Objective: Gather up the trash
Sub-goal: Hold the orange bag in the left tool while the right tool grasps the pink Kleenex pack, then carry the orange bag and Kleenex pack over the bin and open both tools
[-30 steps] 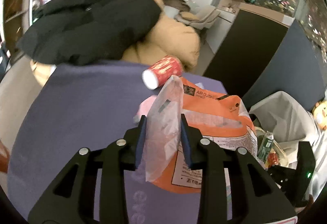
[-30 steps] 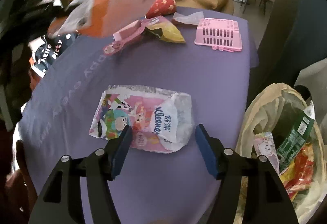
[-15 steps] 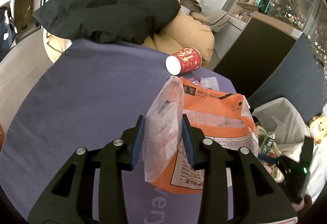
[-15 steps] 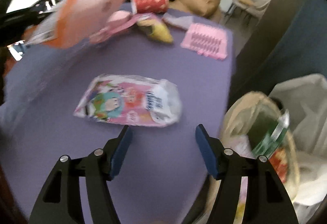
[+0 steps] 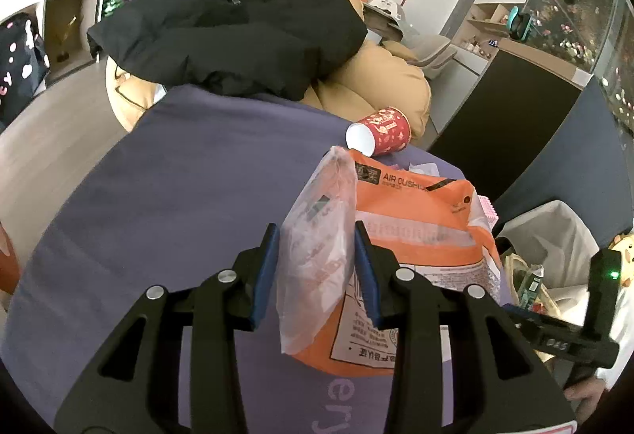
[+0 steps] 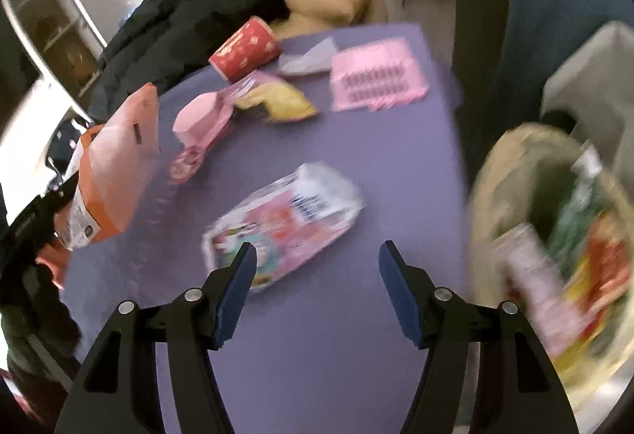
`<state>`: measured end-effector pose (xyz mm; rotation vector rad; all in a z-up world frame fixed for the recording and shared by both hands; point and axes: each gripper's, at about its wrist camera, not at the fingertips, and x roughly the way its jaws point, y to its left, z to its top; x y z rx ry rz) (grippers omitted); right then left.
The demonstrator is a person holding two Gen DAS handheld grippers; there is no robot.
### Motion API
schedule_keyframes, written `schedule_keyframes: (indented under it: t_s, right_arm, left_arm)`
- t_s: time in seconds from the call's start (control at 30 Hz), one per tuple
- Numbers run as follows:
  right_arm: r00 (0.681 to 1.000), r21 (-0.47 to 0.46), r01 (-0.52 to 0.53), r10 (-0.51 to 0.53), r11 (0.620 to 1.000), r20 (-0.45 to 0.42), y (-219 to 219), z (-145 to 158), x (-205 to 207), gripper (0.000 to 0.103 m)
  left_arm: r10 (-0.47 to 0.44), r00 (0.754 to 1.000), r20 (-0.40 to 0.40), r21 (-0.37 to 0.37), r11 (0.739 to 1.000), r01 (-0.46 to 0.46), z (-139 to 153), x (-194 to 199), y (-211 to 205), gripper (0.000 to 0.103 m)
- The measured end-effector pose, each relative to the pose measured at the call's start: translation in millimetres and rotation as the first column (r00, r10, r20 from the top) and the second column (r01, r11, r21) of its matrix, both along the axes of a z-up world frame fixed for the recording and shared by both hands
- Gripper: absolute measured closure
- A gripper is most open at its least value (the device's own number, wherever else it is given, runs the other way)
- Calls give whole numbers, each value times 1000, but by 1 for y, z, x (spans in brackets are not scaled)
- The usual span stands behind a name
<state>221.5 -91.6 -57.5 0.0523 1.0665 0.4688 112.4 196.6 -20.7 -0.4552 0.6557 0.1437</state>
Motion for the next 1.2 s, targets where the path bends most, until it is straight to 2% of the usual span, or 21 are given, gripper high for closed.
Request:
schedule_keyframes:
  t_s: [0.1, 0.27, 0.33, 0.37, 0.43, 0.5, 0.67, 0.9, 1.03, 1.2]
  right_arm:
    - [998, -65, 9, -5, 998, 63, 23, 0, -1, 42]
    - [988, -196, -33, 61, 980, 139, 54, -8, 8, 43]
    - [976, -265, -65, 117, 962, 185, 64, -11, 6, 59]
    - [970, -247, -108, 156, 963, 185, 63, -10, 3, 69]
    - [971, -232, -131, 172, 964, 167, 59, -7, 0, 78]
    - [969, -212, -149, 185, 966, 162, 51, 0, -4, 93]
    - [950, -207, -131, 182, 969, 253, 26, 33, -17, 93]
    - [921, -144, -116, 161, 983, 354, -11, 80, -29, 93]
    - [891, -121, -89, 133, 989, 433, -37, 111, -35, 93]
    - [849, -91, -13, 59, 996, 525, -84, 147, -41, 93]
  left_arm:
    - [9, 1000, 6, 27, 1000, -10, 3, -4, 0, 69]
    - [12, 1000, 3, 27, 1000, -12, 3, -4, -1, 69]
    - [6, 1000, 1, 27, 1000, -6, 3, -4, -2, 69]
    - [4, 1000, 1, 27, 1000, -4, 2, -4, -2, 69]
    - [-1, 1000, 0, 27, 1000, 1, 2, -4, -2, 69]
    - [-2, 1000, -1, 26, 1000, 2, 1, -4, -1, 69]
    - [-11, 1000, -6, 32, 999, 11, 2, -1, -6, 69]
    - [-60, 998, -7, 75, 995, 60, 10, 5, -29, 69]
    - [-102, 995, 22, 105, 990, 99, 29, 7, -48, 69]
    - [-185, 978, 94, 197, 967, 164, 68, 16, -89, 69]
